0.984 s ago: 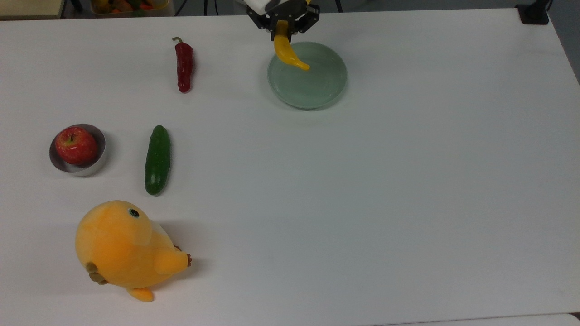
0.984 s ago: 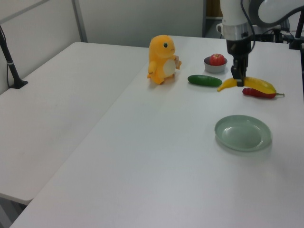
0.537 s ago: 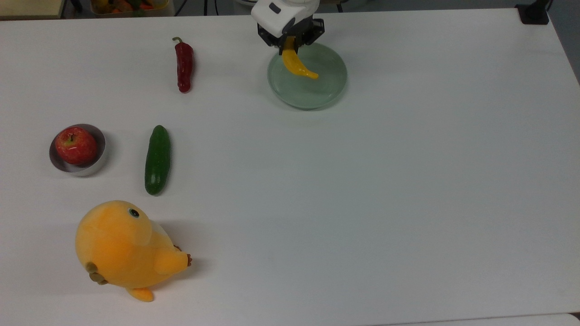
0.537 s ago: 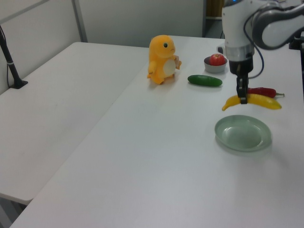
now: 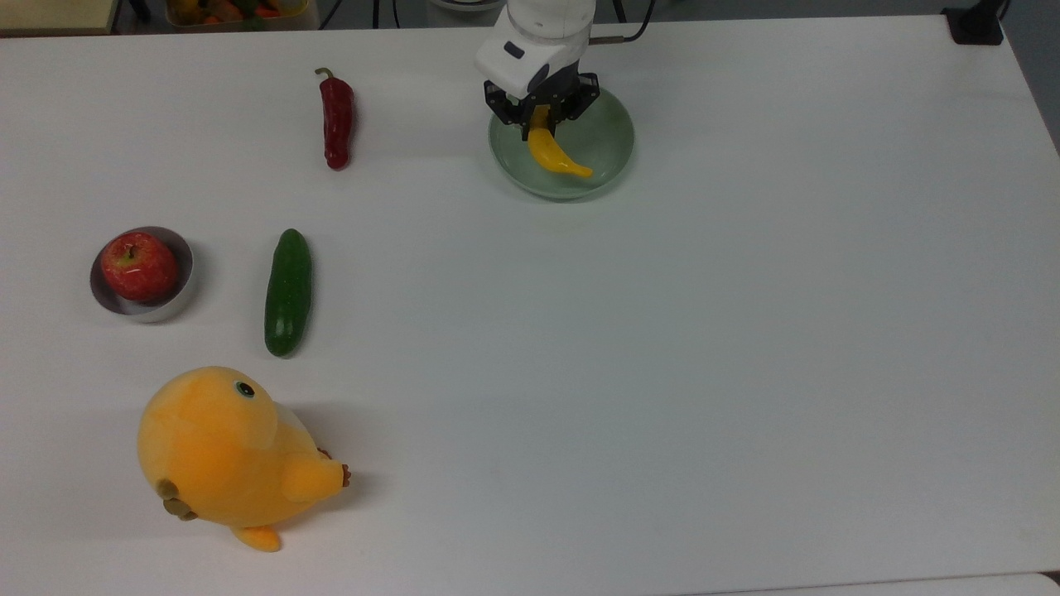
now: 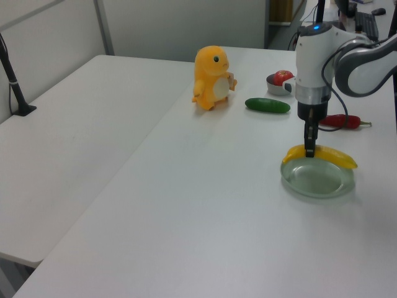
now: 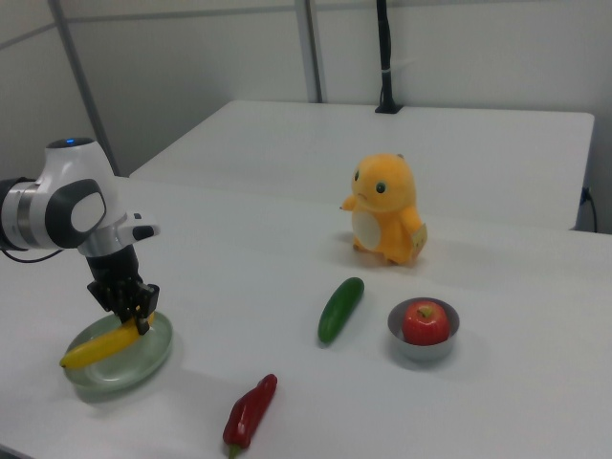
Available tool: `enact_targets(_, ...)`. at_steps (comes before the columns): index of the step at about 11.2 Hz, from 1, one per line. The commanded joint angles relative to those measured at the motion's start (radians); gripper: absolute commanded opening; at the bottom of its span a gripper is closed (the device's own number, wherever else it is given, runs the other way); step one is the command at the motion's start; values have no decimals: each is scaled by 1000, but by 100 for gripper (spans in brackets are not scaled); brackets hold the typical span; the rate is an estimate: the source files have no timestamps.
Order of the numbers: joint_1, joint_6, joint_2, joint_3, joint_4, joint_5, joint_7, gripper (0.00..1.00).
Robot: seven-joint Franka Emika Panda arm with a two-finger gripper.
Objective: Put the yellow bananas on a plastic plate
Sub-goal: 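Lower the banana onto the plate and open the gripper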
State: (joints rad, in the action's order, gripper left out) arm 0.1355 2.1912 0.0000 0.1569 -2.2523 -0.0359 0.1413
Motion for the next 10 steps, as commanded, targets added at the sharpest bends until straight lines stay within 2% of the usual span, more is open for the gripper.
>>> enact_targets(1, 4, 57, 26, 0, -26, 11, -16, 8)
enact_targets(3, 3, 64, 31, 0, -26, 11, -12, 11)
enact_targets(5, 1, 65, 44, 0, -24, 11, -6, 23)
enact_targets(8, -4, 62, 45, 0, -24, 11, -2, 43)
enact_targets(9, -4, 58, 44, 0, -23, 11, 3, 59)
enact_targets(10, -5, 56, 43, 0, -21, 11, 41, 65)
